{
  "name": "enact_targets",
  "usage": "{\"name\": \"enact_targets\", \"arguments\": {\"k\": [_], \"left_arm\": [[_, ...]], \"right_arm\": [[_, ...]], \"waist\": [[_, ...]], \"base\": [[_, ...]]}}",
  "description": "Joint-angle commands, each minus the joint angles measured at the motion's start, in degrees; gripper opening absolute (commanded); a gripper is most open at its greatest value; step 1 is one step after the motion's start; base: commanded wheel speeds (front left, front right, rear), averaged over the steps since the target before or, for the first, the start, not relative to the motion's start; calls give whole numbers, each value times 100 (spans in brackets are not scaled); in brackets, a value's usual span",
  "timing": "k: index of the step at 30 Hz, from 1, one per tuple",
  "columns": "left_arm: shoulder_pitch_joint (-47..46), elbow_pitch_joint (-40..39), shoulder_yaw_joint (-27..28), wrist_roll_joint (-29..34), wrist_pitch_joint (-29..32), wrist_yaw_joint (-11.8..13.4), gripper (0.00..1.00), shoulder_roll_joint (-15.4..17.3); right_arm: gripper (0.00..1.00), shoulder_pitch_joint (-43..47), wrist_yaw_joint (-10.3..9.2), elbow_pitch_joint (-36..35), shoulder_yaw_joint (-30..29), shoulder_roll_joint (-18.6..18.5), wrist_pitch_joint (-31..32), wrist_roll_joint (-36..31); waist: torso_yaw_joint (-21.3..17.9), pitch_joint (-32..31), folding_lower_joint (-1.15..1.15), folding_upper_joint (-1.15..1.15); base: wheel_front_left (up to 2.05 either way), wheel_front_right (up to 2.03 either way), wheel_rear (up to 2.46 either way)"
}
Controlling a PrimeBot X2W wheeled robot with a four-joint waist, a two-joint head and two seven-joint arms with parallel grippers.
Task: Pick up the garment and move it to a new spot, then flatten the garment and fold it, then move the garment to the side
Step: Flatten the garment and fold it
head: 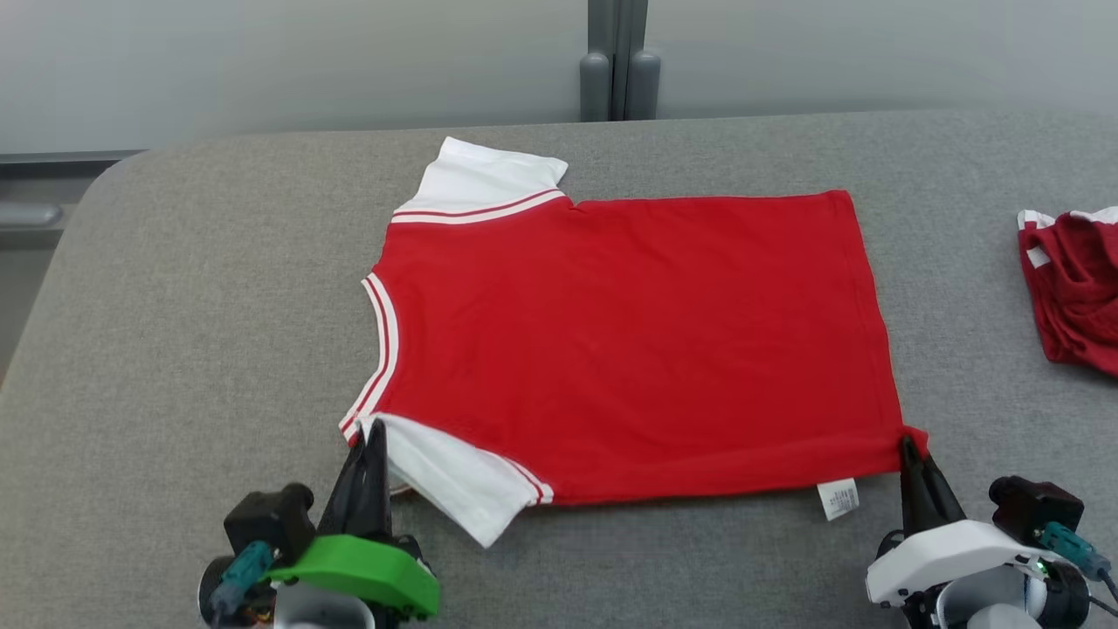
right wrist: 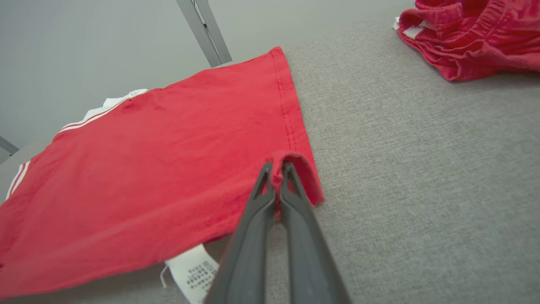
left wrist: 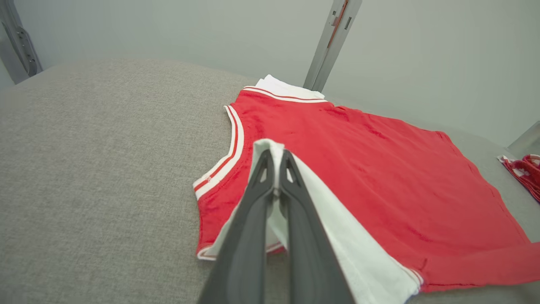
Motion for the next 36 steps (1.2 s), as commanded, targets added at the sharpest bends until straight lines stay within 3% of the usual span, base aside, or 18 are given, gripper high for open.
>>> {"name": "enact_targets", "arguments": {"k": [1,14,26,28,29,30,31,32,36], "left_arm": [[-262,124,-23,32,-51,-53,0,23],[-2350,1913,-260,49,-470,-195,0,-134],[-3077,2838,-206,-27,-591,-169,0,-161],[-3107,2839,-169,11,-593,-157,0,-163],[-3110,2839,-143,26,-592,-143,5,-164],[-3113,2826,-128,42,-589,-134,25,-164],[-3112,2779,-111,50,-590,-131,25,-165],[-3099,2731,-99,63,-590,-123,100,-166],[-2956,2491,-24,78,-589,-111,100,-162]], "right_arm": [[0,-130,-9,39,-29,-13,-46,8],[0,-1197,-9,453,-278,-15,-121,-180],[0,-1695,-9,768,-199,-14,-190,-251],[33,-1752,-9,771,-163,-15,-195,-223],[78,-1774,-9,746,-130,-14,-199,-229],[100,-1791,-9,724,-115,-15,-202,-223],[100,-1817,-9,675,-99,-15,-196,-197],[100,-1831,-9,626,-85,-15,-192,-204],[100,-1757,-9,404,-114,-14,-190,-319]], "waist": [[-1,88,0,0],[-165,773,0,0],[-305,1018,0,0],[-312,1037,0,0],[-316,1043,0,0],[-318,1047,0,0],[-317,1054,0,0],[-314,1057,0,0],[-277,1043,0,0]], "base": [[0,0,0],[0,0,0],[0,0,0],[0,0,0],[0,0,0],[0,0,0],[0,0,0],[0,0,0],[0,0,0]]}}
